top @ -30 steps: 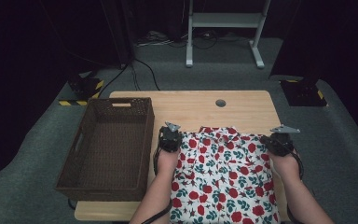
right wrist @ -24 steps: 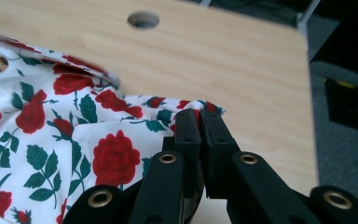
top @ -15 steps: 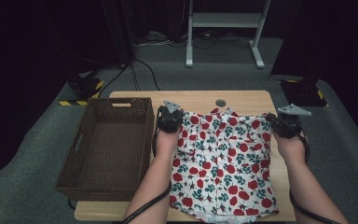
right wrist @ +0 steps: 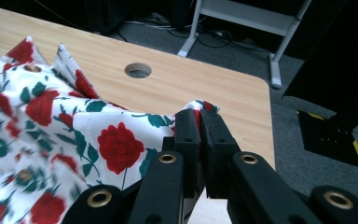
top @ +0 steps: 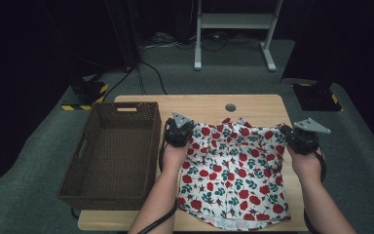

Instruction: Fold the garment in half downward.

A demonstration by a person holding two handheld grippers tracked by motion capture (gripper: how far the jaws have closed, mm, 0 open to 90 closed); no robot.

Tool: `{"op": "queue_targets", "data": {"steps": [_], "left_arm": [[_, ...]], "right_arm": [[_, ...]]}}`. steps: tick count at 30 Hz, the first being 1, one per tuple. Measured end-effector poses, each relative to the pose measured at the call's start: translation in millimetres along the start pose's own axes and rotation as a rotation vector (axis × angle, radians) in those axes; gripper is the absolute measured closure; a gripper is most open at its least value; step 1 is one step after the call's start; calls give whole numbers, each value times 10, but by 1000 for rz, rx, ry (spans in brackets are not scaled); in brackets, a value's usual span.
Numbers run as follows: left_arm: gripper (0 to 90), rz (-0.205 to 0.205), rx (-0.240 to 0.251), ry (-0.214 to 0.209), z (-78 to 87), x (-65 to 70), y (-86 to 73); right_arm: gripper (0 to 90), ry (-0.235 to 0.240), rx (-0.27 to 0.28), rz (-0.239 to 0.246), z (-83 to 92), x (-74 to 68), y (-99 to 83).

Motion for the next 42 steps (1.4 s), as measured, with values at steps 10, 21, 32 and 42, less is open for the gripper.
{"op": "queue_targets", "data": {"steps": [10, 21, 32, 42], "left_arm": [[851, -15, -33, 2, 306, 274, -433], [841, -116, -129, -33, 558, 607, -1066], [826, -148, -225, -23, 608, 669, -1426], [795, -150, -259, -32, 559, 632, -1492]], "right_arm": [[864, 25, 51, 15, 434, -116, -345], [860, 92, 6, 56, 779, -231, -989], [854, 114, -89, 95, 896, -259, -1450], [849, 127, -160, 133, 836, -285, -1606]]}}
Point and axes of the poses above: each handheld gripper's, and its own axes: z roughly backward along the jaws, y roughly out of its top, x roughly to its right, the point moved 1 cm from there along -z, roughly forward along the jaws, and after that the axes turned 12 degrees about -y, right-handed, at the moved point
